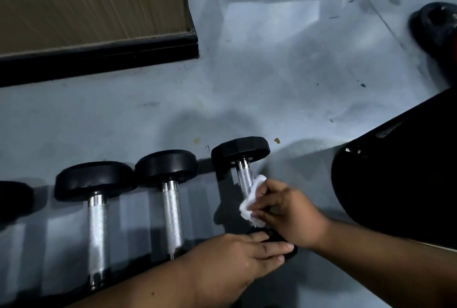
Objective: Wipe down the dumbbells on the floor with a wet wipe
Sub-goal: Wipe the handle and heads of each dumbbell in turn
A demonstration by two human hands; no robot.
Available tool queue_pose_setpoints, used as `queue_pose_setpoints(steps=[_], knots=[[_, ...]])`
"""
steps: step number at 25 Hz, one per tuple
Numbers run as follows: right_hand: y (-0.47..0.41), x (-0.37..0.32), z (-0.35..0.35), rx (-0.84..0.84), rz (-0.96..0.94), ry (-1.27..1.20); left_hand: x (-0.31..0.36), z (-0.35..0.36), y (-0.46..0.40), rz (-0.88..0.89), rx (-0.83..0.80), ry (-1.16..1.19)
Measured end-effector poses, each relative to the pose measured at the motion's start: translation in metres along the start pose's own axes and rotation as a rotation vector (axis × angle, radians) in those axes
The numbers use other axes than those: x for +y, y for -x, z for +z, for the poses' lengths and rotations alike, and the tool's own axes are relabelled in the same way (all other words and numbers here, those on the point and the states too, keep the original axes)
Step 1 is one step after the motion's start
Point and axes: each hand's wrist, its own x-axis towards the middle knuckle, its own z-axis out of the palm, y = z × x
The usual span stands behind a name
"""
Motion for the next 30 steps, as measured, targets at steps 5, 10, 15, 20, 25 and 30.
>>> queue_pose_setpoints(steps=[5,10,15,20,25,30], knots=[[-0.046,0.006,-0.005,0.112,0.085,0.029,-0.003,0.003,0.005,0.055,-0.03,0.022],[-0.016,0.005,0.004,0.134,0.234,-0.175,0.004,-0.009,0.009,-0.015,-0.113,0.064],[-0.003,-0.004,-0.007,-0.066,0.282,-0.185,0.006,-0.011,0.007,-0.052,-0.164,0.123],[-0.052,0.0,-0.009,0.165,0.347,-0.082,0.01,-0.017,0.002,-0.031,-0.154,0.016],[-0.01,-0.002,-0.006,-0.055,0.233,-0.142,0.01,-0.023,-0.003,-0.103,-0.228,0.123],[-0.027,0.003,-0.011,-0.121,0.168,-0.068,0.01,-0.019,-0.003,-0.075,-0.181,0.034]])
